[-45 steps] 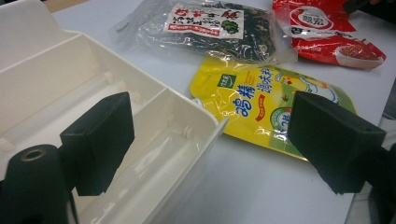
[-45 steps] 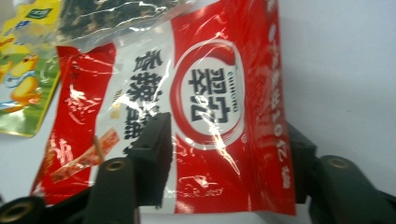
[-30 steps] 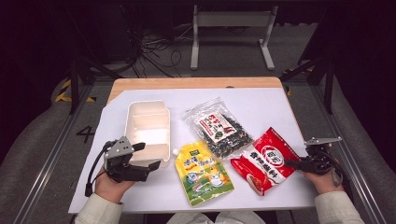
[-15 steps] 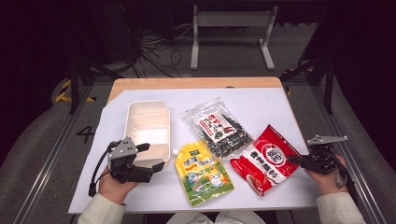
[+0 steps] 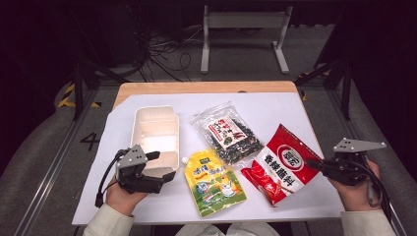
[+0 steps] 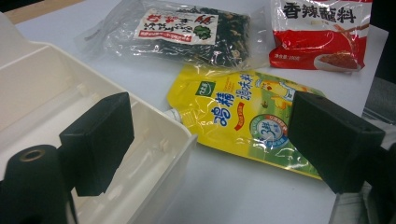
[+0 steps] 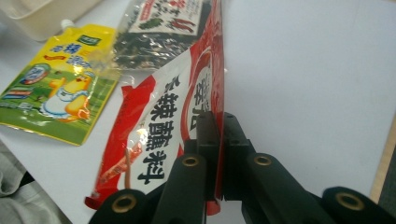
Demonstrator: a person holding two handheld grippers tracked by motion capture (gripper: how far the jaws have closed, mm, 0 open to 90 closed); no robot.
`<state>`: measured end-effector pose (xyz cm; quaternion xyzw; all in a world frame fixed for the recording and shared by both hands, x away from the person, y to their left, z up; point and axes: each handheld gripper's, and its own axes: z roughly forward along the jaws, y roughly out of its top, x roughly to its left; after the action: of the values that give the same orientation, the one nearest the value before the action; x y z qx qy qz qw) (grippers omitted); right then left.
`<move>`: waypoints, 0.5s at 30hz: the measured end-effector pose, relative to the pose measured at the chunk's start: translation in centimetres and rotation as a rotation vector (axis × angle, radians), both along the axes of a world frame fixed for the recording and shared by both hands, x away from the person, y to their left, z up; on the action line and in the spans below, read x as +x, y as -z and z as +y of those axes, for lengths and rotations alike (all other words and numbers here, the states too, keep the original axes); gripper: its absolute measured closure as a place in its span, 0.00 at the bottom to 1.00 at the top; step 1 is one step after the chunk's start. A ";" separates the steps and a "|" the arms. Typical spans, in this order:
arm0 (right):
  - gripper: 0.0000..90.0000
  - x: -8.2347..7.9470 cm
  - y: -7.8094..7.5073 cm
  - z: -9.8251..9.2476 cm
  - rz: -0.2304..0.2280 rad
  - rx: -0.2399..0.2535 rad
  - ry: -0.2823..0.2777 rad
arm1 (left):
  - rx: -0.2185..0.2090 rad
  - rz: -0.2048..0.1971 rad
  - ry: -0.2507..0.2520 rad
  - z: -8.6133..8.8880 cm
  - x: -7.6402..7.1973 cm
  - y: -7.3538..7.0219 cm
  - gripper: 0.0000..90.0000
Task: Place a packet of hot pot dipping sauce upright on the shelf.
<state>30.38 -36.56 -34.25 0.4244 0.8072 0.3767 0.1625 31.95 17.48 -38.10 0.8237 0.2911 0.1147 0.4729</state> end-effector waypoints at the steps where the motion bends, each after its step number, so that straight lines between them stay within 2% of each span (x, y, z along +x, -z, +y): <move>1: 0.98 -0.2 -0.3 0.3 -0.012 -0.003 -0.009 | -0.003 -0.006 0.002 -0.1 0.0 0.0 0.17; 3: 0.98 -0.5 -1.0 0.9 -0.041 -0.011 -0.028 | -0.007 -0.005 0.005 -0.2 0.0 0.0 0.17; 6: 0.99 -1.1 -1.9 1.7 -0.081 -0.010 -0.051 | -0.028 0.025 0.022 -0.3 0.0 -0.1 0.19; 13: 0.99 -2.5 -3.8 3.5 -0.154 -0.022 -0.115 | -0.025 0.028 0.034 -0.8 -0.1 -0.1 0.21; 15: 0.99 -2.7 -4.0 3.7 -0.164 -0.027 -0.123 | -0.015 0.010 0.038 -0.9 -0.1 0.0 0.21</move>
<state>27.70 -32.83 -30.24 0.3397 0.8208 0.4083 0.2102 31.89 16.54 -38.05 0.8262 0.2786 0.0993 0.4795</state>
